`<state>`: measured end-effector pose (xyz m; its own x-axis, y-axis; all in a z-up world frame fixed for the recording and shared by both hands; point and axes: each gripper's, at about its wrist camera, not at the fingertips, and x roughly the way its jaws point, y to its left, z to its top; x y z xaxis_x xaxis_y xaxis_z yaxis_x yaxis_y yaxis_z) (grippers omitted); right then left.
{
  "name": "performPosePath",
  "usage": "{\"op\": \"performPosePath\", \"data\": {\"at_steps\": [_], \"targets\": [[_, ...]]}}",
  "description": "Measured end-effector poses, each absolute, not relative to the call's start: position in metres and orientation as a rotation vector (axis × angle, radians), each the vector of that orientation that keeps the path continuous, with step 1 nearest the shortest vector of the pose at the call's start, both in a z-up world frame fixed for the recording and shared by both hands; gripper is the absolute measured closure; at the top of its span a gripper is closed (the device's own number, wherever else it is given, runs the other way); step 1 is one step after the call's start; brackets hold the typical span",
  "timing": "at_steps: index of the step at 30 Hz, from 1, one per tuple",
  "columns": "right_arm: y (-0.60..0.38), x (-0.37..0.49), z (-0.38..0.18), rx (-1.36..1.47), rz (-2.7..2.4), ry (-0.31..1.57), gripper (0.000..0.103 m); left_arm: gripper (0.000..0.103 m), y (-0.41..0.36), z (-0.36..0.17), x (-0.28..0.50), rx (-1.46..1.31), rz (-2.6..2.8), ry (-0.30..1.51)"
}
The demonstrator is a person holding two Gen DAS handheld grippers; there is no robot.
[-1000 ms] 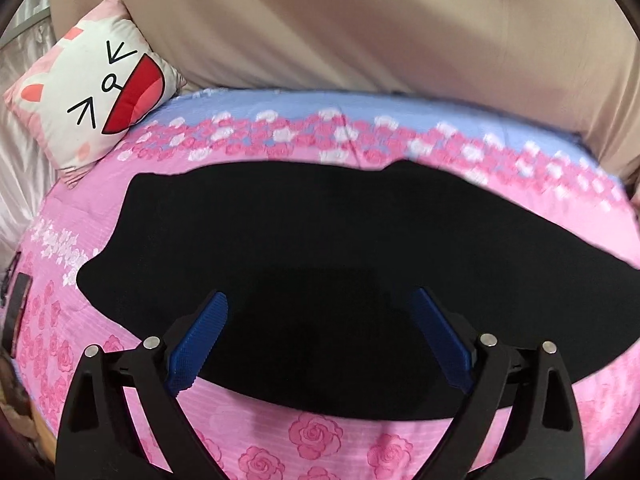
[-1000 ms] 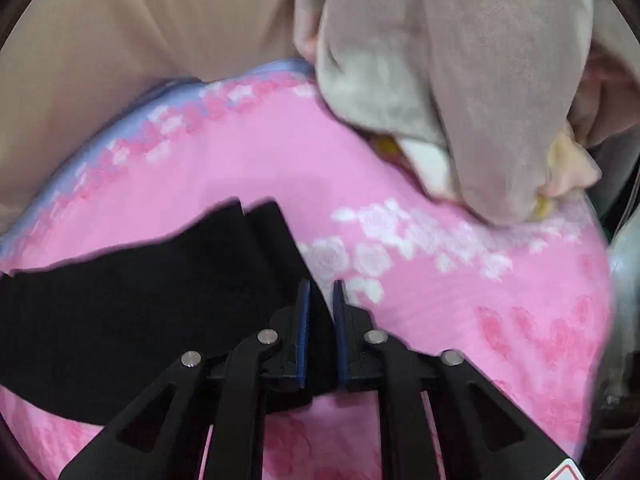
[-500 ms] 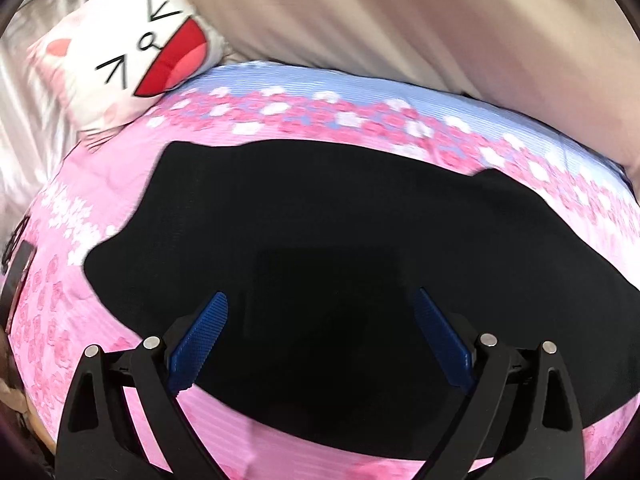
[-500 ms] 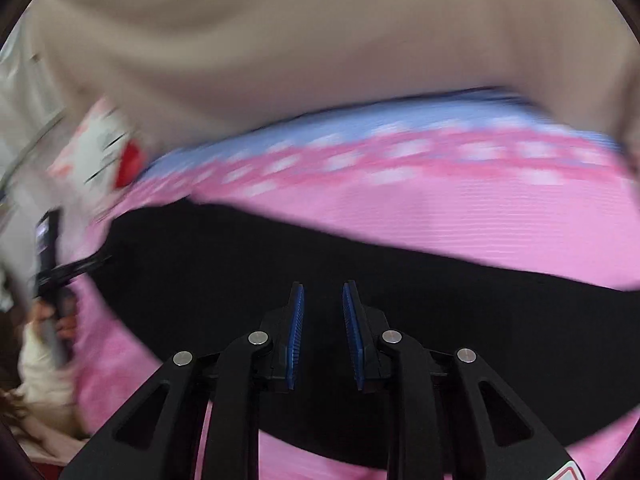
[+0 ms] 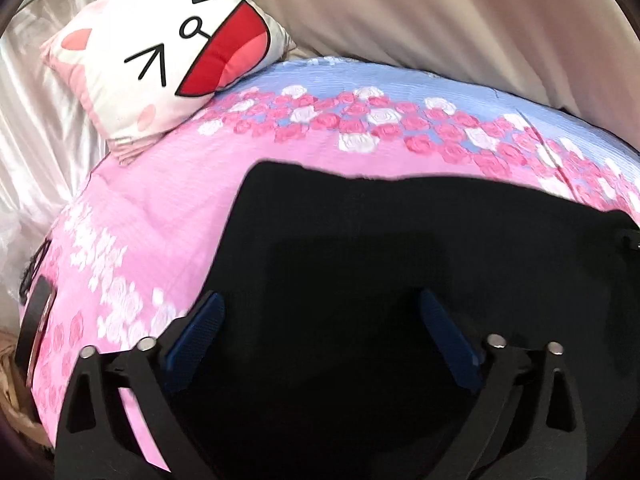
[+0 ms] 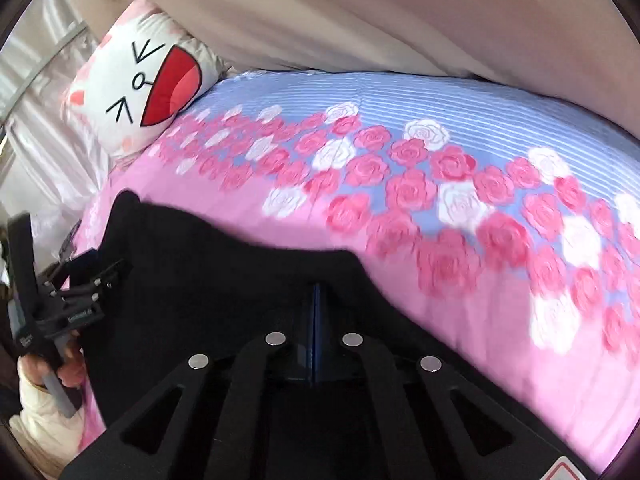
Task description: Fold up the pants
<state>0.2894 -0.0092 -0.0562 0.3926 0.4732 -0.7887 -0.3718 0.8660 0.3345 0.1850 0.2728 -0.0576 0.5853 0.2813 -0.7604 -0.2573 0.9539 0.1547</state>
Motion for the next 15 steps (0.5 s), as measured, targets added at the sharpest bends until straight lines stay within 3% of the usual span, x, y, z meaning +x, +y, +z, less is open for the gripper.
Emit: {"op": "performPosePath", "data": {"at_steps": [5, 9, 15], "targets": [[0.01, 0.268, -0.033, 0.051, 0.555, 0.972, 0.101, 0.005, 0.28, -0.059, 0.197, 0.038, 0.307, 0.876], [0.015, 0.29, -0.057, -0.001, 0.497, 0.989, 0.103, 0.005, 0.283, -0.051, 0.189, 0.024, 0.314, 0.862], [-0.009, 0.232, -0.004, 0.05, 0.487, 0.911, 0.095, 0.005, 0.323, 0.0, 0.118, 0.033, 0.423, 0.686]]}}
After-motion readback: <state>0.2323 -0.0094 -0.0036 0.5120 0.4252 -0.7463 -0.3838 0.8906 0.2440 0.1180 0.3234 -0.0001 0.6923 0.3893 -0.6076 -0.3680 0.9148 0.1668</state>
